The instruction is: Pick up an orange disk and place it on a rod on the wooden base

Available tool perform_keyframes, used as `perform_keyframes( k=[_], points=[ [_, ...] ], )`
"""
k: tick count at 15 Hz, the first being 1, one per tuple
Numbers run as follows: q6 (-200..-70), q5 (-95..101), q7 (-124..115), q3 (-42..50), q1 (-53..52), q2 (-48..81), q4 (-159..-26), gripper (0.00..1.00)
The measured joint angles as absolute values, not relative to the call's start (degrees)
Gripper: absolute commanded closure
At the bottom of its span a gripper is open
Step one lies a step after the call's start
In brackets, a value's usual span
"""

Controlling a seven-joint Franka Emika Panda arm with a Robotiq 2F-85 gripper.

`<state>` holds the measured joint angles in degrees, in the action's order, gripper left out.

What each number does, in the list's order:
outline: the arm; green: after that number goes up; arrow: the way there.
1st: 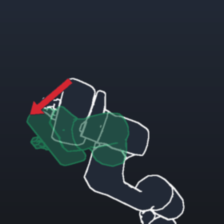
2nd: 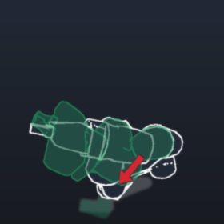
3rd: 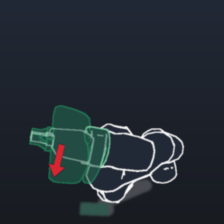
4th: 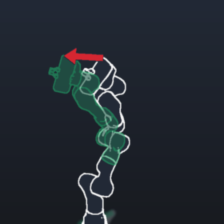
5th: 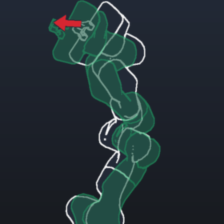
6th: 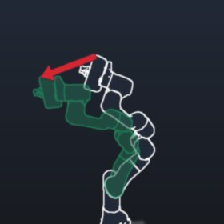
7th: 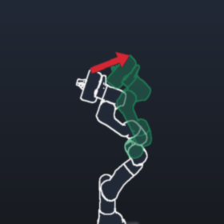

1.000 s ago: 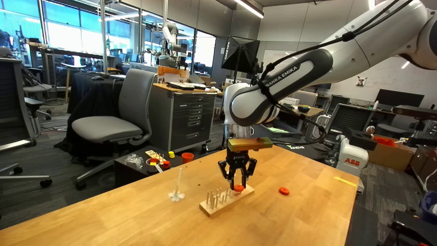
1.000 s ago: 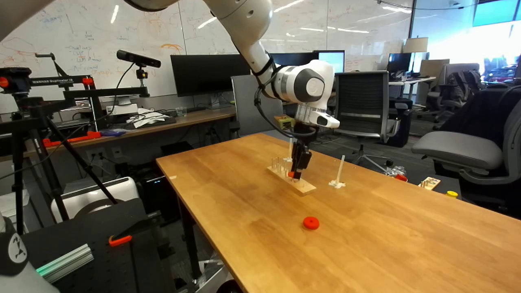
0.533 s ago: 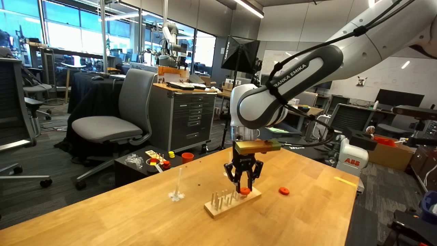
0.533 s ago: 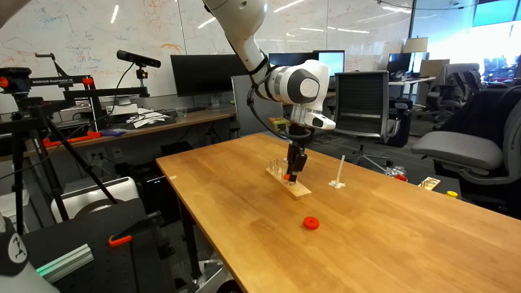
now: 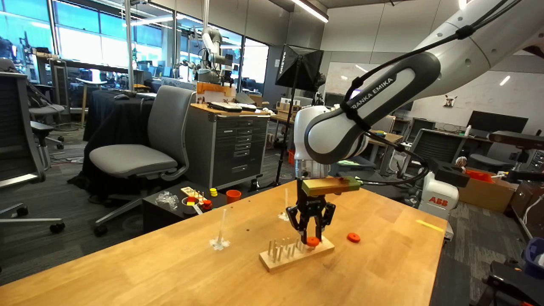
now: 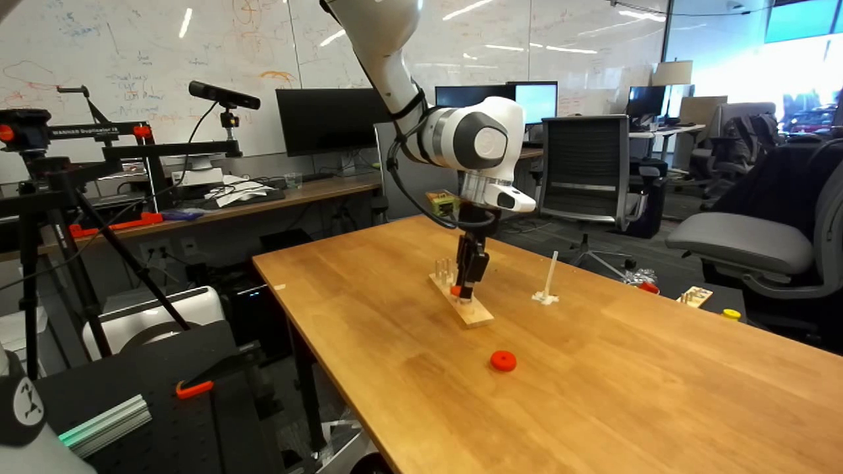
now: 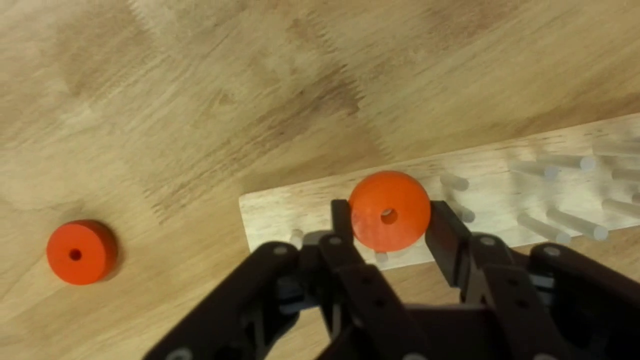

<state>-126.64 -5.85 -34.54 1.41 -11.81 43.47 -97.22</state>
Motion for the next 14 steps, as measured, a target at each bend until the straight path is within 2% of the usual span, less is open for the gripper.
perform_keyframes(
  k=[14],
  points=[
    [-134.33, -4.76, -33.77, 1.24, -13.99, 35.48, -110.95, 0.82]
  ],
)
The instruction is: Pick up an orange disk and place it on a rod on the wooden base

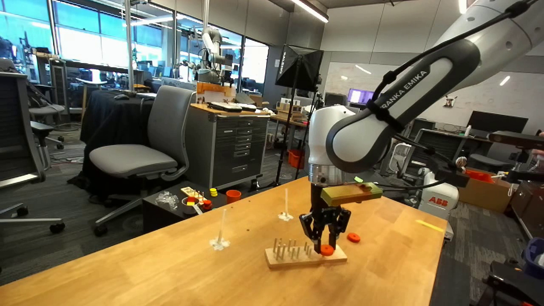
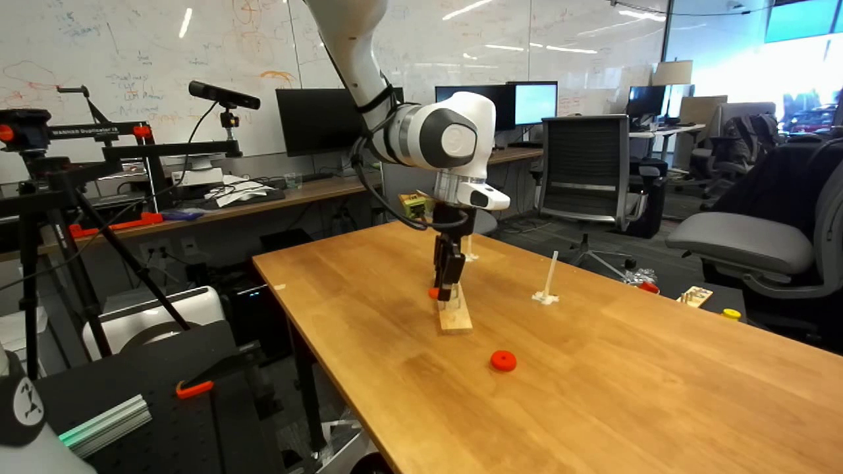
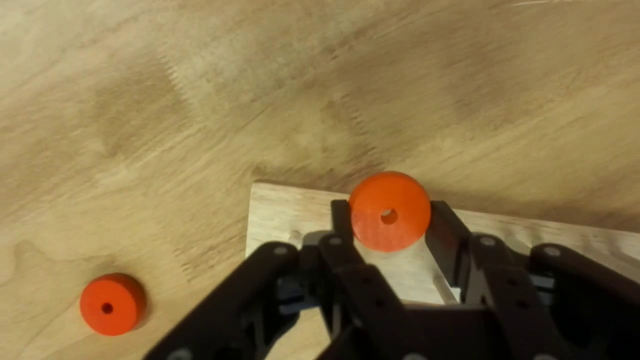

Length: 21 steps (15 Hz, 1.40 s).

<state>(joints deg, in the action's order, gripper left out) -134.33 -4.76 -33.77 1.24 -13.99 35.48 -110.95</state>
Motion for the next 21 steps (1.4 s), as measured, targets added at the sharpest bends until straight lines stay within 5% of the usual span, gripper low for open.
perform_keyframes(
  k=[21],
  points=[
    [-135.28, -4.39, -33.97, 1.33, -14.33, 31.99, -114.51, 0.82]
  ],
)
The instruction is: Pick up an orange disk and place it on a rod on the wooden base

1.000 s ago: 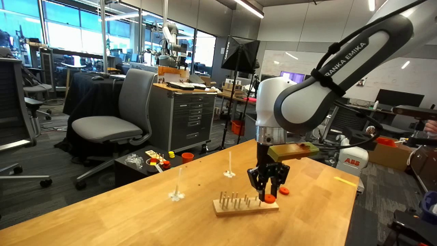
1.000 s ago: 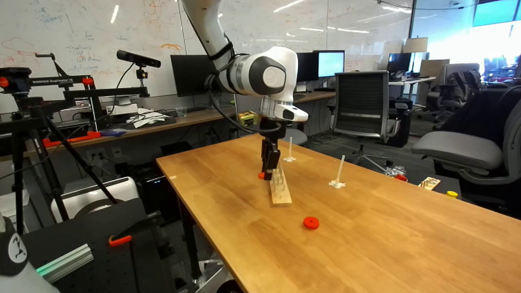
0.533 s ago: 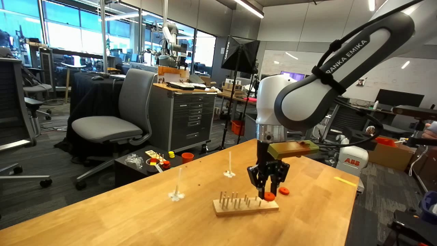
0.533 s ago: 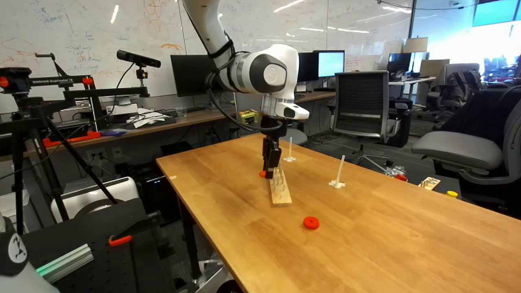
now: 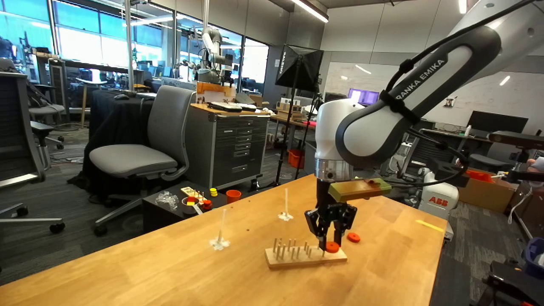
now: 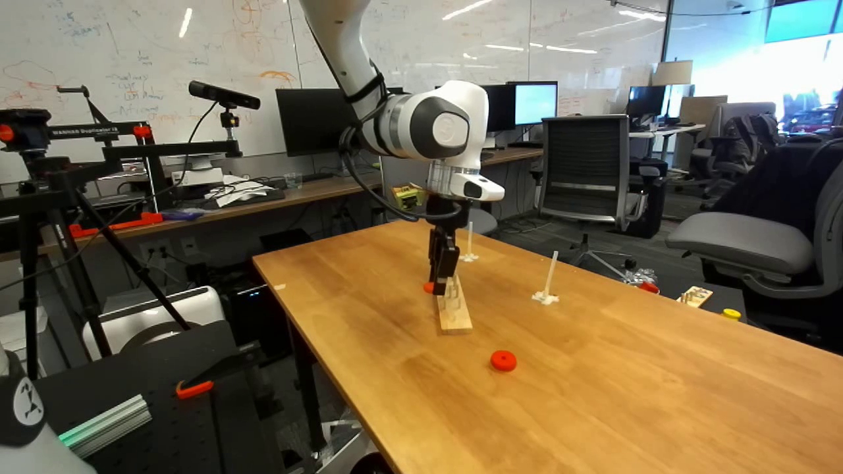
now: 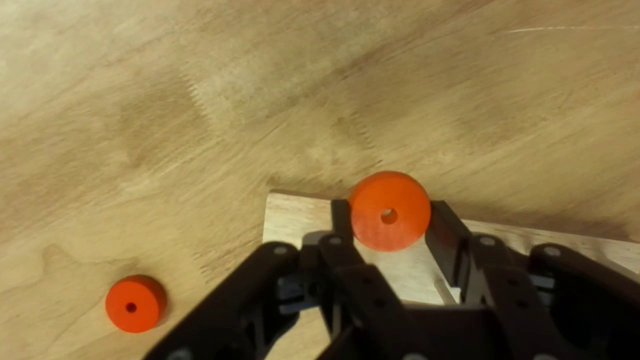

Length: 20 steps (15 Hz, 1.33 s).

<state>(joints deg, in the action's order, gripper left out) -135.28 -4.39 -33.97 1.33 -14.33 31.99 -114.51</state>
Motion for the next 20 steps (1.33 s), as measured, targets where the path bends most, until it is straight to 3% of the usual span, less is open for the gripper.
perform_keyframes(
  k=[20],
  points=[
    [-133.04, -4.40, -33.98, 1.76, -13.43, 37.42, -108.33, 0.82]
  ],
)
